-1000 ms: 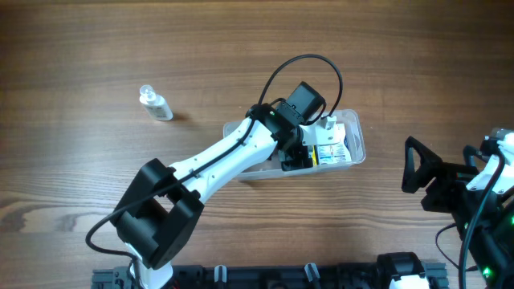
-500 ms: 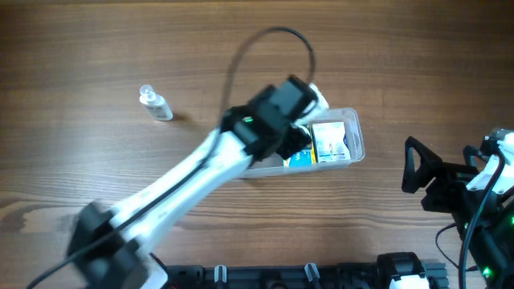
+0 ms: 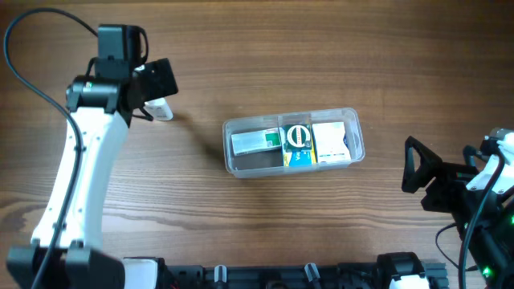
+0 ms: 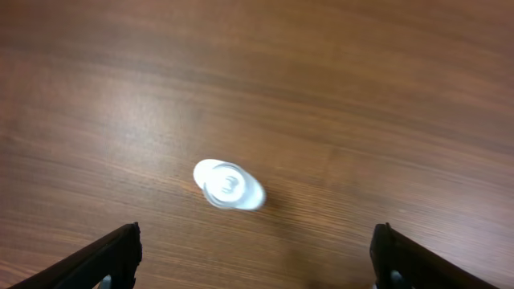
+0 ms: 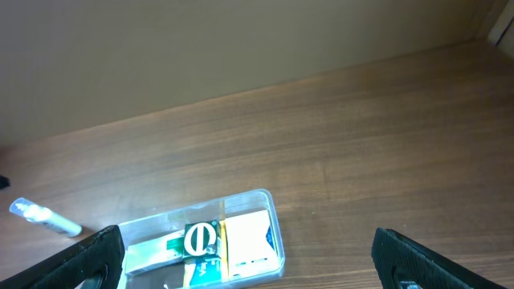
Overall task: Pack container
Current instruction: 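Move the left gripper to the clear spray bottle and grasp it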
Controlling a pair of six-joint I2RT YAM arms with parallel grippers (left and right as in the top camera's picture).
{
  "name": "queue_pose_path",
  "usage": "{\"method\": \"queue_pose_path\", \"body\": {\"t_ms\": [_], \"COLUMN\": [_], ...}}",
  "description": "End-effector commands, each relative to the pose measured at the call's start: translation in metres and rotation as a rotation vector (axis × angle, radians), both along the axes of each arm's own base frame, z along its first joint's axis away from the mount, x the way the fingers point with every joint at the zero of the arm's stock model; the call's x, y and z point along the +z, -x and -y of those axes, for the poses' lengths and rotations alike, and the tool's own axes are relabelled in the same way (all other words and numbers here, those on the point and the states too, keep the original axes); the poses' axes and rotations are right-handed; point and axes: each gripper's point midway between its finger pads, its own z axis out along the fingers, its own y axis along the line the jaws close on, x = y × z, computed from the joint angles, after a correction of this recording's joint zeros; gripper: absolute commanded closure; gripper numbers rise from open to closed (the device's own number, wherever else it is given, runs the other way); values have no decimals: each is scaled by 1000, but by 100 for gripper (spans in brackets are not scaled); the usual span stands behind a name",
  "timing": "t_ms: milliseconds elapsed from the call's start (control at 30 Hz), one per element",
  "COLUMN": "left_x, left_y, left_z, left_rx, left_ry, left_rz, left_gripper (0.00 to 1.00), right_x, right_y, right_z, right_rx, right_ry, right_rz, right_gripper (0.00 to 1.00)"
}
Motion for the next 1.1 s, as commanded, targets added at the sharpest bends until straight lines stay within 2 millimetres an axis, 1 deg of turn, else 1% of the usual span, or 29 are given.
{"method": "queue_pose_path", "body": {"t_ms": [0, 67, 133, 200, 300, 400, 433, 600, 633, 767, 833, 900, 933, 1000, 1067], "left_x": [-39, -61, -77, -85, -83, -83, -83, -88, -88, -88, -89, -89, -89, -87, -80], "left_y": [-9, -12, -15, -22, -32, -33, -32, -23, -21, -21, -21, -20, -19, -17, -13], "left_z": [-9, -13, -15, -15, -15, -15, -15, -15, -15, -15, -15, -15, -15, -14, -15], "left_rx": [-12, -4, 0, 1, 0, 0, 0, 0, 0, 0, -34, -47, -53, -65, -67], "left_ry": [7, 7, 7, 7, 8, 8, 8, 8, 8, 7, -10, -18, -20, -26, -28], "left_rz": [-102, -155, -190, -185, -148, -144, -149, -190, -197, -197, -203, -209, -212, -216, -211], "left_gripper": [5, 4, 7, 9, 15, 28, 34, 40, 44, 57, 66, 72, 78, 84, 86], "right_x": [-1, -1, -1, -1, -1, -1, -1, -1, -1, -1, -1, -1, -1, -1, -1], "right_y": [-2, -2, -2, -2, -2, -2, -2, -2, -2, -2, -2, -2, -2, -2, -2], "right_z": [3, 3, 3, 3, 3, 3, 3, 3, 3, 3, 3, 3, 3, 3, 3], "right_rx": [-8, -8, -8, -8, -8, -8, -8, -7, -8, -8, -8, -8, -7, -8, -7], "right_ry": [23, 23, 23, 23, 23, 23, 23, 23, 23, 23, 23, 23, 23, 23, 23], "right_rz": [-3, -4, -4, -4, -3, -3, -3, -3, -4, -3, -4, -3, -4, -4, -3], "right_gripper": [0, 0, 0, 0, 0, 0, 0, 0, 0, 0, 0, 0, 0, 0, 0]}}
